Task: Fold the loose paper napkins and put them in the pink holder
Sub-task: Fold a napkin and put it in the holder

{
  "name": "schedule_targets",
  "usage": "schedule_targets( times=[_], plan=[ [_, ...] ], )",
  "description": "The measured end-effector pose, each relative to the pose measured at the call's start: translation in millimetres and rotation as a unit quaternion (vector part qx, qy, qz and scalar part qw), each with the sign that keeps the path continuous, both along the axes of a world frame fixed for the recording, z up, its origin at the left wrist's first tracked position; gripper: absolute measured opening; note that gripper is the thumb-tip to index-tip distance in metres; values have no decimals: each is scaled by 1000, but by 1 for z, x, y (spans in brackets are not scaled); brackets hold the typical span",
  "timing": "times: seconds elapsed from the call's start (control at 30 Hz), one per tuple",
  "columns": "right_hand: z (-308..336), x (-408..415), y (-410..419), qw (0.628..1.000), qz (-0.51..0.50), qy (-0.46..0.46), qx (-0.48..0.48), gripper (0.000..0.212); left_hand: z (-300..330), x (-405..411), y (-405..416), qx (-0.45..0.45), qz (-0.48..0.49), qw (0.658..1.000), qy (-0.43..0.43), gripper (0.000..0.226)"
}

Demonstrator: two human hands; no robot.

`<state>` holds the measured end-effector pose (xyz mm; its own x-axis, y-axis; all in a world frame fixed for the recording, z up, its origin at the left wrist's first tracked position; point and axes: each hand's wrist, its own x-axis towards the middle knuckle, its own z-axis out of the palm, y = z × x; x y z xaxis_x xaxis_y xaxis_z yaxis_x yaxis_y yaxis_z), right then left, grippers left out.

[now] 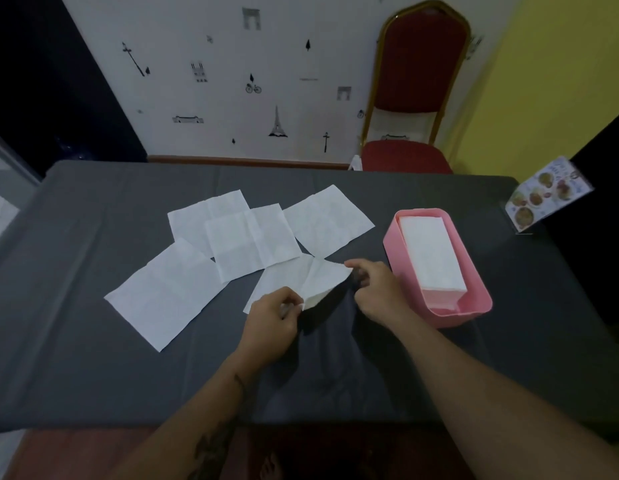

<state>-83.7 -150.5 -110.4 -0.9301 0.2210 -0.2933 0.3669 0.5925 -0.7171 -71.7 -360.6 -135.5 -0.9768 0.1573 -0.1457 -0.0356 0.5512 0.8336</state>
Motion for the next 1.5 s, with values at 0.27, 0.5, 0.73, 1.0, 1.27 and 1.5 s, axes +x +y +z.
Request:
schedule_targets(
  times=[0.27,0.5,0.73,1.0,1.27,1.5],
  plan=[
    [5,13,-14,995,94,30,29,31,15,4,-15,85,50,993,-70,13],
    [24,19,-26,992,112,30,50,11,19,23,-41,101,38,989,-100,22],
    [37,9,-40,986,151,4,77,10,25,33,-45,39,63,996,-58,23],
    [15,16,-43,992,65,-45,96,54,13,27,-56,-79,112,988,-77,46],
    [-5,38,-47,992,40,-81,86,54,9,31,-37,-290,81,948,-104,63],
    [-10,52,-55,981,124,-51,140,58,6,29,-30,-241,85,961,-102,34]
  ],
)
